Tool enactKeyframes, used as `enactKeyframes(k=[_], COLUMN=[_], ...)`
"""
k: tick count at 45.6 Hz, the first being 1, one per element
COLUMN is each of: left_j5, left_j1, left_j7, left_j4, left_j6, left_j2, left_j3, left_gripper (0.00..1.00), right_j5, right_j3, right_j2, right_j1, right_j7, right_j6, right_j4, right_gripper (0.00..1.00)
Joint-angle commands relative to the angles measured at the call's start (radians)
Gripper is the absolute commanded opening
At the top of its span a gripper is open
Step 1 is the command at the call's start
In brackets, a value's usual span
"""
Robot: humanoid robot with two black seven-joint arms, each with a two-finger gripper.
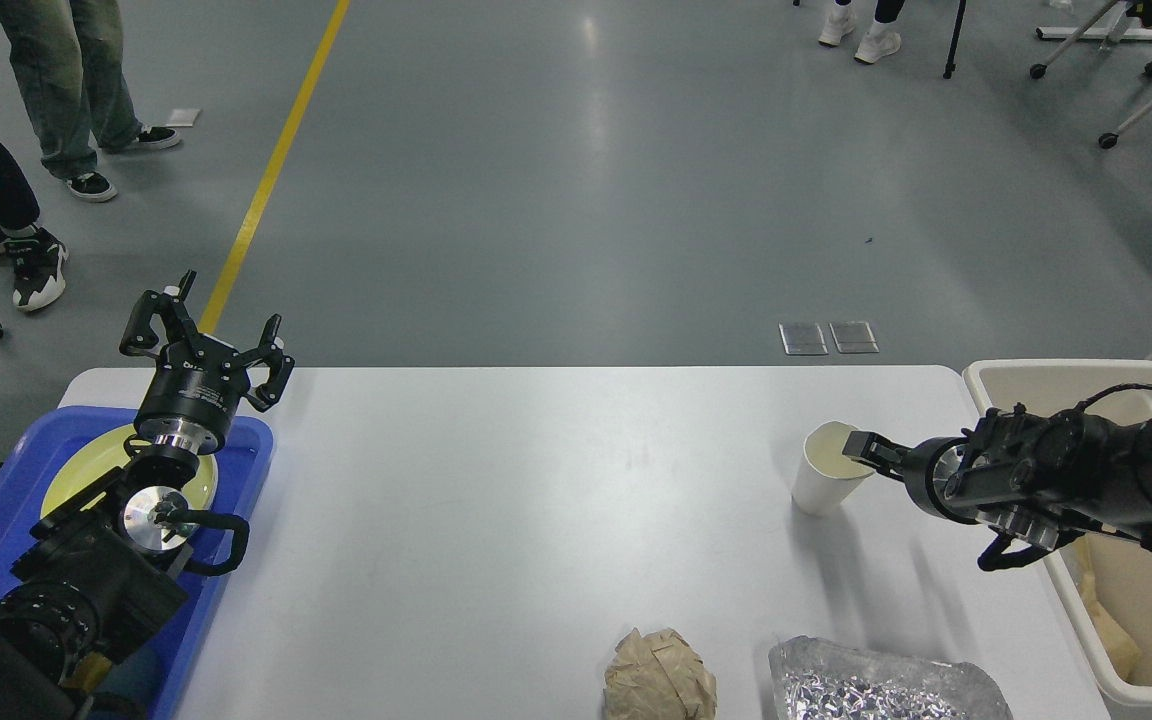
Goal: Tidy desktop
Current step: 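Close the right gripper on the paper cup rim, then lift the paper cup with the right gripper and carry it over the bin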
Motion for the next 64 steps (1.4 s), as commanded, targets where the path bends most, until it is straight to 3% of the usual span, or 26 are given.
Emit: enactKeyframes(k=[1,2,3,39,46,54,64], left_j5=[0.0,0.0,0.0,0.0,0.0,0.0,0.0], left_j1=[-0.001,0.001,-0.001,0.001,-0.001,0.001,-0.001], left_j7=[0.0,0.0,0.0,0.0,0.0,0.0,0.0], left_j4=[0.0,0.0,0.0,0.0,0.0,0.0,0.0], left_j6=[0.0,0.0,0.0,0.002,0.002,0.002,0.002], left_j2=[0.0,0.0,0.0,0.0,0.0,0.0,0.0], left_j3=[0.0,0.0,0.0,0.0,0.0,0.0,0.0], left_gripper=[0.96,0.96,0.96,0.96,0.96,0.96,0.96], right_j5=[0.001,0.001,-0.001,-0.041,-0.167,-0.21,-0.387], right_j3=[0.0,0.0,0.0,0.0,-0.004,0.005,0.008], right_j2=[0.005,0.005,0.004,-0.019,-0.088,-0.163,-0.167], right_j1=[-0.022,-0.024,-0.024,0.005,0.151,0.467,0.777], right_j7=[0.0,0.002,0.002,0.012,0.025,0.063,0.086], right_j6=[-0.008,-0.008,-0.006,-0.006,0.017,0.221,0.371], right_j4=[-0.013,-0.011,-0.01,0.061,0.142,0.335,0.506], right_gripper=[0.1,0.01,0.0,0.0,0.0,0.0,0.0])
